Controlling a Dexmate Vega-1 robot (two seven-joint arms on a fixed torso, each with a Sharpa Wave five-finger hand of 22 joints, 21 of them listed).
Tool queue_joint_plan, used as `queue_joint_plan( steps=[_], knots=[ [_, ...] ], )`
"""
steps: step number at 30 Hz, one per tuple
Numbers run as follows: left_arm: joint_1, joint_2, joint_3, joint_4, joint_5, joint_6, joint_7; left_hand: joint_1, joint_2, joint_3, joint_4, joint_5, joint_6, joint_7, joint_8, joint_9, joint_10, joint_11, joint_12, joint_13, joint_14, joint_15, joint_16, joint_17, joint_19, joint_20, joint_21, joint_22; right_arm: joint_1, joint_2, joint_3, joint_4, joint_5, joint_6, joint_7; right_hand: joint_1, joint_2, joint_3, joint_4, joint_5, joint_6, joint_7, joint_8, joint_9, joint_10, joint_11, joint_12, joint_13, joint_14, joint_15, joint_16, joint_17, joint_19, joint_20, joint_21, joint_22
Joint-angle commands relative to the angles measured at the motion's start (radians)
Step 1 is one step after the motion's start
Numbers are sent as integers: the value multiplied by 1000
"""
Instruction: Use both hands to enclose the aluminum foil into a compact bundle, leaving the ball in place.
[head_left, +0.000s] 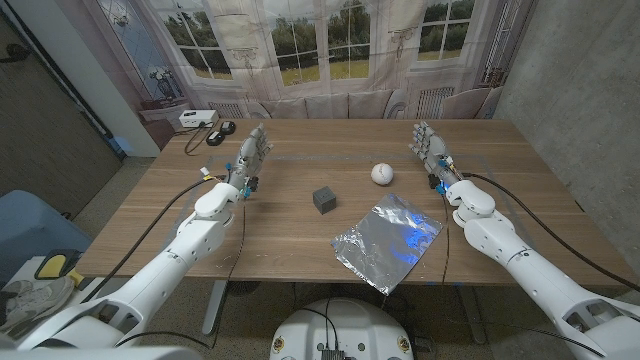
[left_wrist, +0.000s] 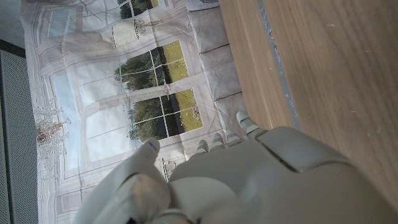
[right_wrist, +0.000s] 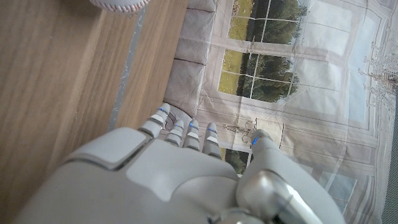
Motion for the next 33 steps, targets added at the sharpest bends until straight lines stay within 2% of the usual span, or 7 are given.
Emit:
queue_joint_plan(
  steps=[1,3,6,10,17,22,33],
  knots=[
    [15,9,17,-46,81,-26,72,14,-11,2,-8,4,-56,-9,12,5,-15,0,11,1,-19,1,11,3,0,16,2,1,57,33,-25,78,-5,16,54,6,-1,6,-1,7,5,-4,7,3,6,-7,4,2,-6,-3,5,3,-1,9,5,2],
    [15,9,23,-57,104,-28,91,21,-28,-3,-19,2,-29,-30,19,5,3,5,16,1,5,5,15,2,13,34,-1,1,78,45,-31,109,-4,26,74,6,-1,6,-1,7,5,-4,7,3,5,-6,4,2,-6,-3,5,3,-1,9,5,2],
    [18,18,29,-99,125,23,139,31,-54,-14,-38,-2,14,-67,25,6,36,7,23,2,61,38,24,3,43,93,-4,2,110,60,-38,161,-3,43,113,6,-1,6,-2,7,5,-5,7,3,5,-4,3,2,-6,-2,5,3,-1,9,5,2],
    [9,39,40,-134,146,80,155,38,-79,-27,-54,-7,35,-83,23,7,86,28,35,4,101,74,28,6,61,130,-11,4,133,71,-43,205,-2,67,151,6,-1,6,-3,7,4,-5,7,3,5,1,3,2,-7,0,4,3,-3,10,4,2],
    [6,73,78,-211,271,125,226,51,-103,-37,-73,-12,58,-88,26,8,139,43,48,7,133,75,29,7,84,131,-14,5,140,77,-35,244,14,95,191,6,-1,6,-4,7,5,-4,7,3,8,3,4,2,-5,3,5,3,-2,12,4,2],
    [-5,102,115,-284,371,200,265,68,-118,-39,-92,-15,71,-85,28,9,147,35,47,8,145,68,29,7,94,129,-17,4,129,69,-24,242,22,112,202,6,-1,6,-4,7,6,-3,8,3,13,6,6,2,-4,3,5,3,-2,12,4,2],
    [-54,145,178,-397,464,353,218,124,-163,-45,-146,-23,53,-68,22,12,169,24,48,13,184,67,33,10,93,142,-34,6,82,27,-1,178,17,139,186,8,-1,6,-7,7,10,-3,9,3,18,11,8,2,2,6,7,2,0,12,5,2]
  ],
)
